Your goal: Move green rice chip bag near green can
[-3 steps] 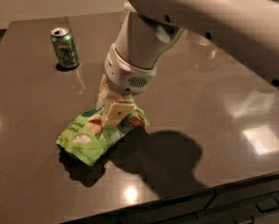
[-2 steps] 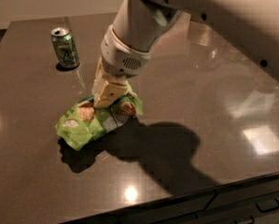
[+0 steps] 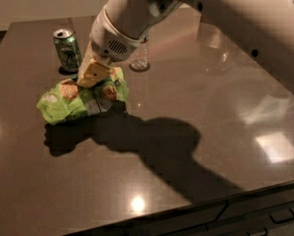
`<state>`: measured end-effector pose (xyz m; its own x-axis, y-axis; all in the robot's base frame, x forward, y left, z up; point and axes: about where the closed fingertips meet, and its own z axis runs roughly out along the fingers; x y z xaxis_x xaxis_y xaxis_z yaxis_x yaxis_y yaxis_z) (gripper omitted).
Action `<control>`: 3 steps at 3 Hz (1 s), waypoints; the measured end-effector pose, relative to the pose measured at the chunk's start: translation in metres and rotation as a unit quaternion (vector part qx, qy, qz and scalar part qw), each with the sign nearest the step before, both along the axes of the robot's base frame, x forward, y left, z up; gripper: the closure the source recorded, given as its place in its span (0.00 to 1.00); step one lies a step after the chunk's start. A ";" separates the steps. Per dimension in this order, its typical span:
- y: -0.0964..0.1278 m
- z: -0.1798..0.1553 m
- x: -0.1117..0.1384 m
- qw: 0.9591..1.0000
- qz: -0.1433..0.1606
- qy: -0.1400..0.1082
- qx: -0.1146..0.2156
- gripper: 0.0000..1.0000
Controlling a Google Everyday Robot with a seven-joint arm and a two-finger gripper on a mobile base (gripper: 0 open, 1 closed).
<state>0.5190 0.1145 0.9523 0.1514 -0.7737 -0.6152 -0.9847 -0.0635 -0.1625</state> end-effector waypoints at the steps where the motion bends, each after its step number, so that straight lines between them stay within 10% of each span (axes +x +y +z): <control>1: 0.015 0.007 0.020 0.999 -0.035 -0.020 0.026 1.00; 3: 0.033 -0.020 0.076 0.991 -0.086 -0.091 0.036 0.96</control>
Offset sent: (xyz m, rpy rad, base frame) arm 0.0836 0.0341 -0.0042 0.1144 -0.2039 -0.2197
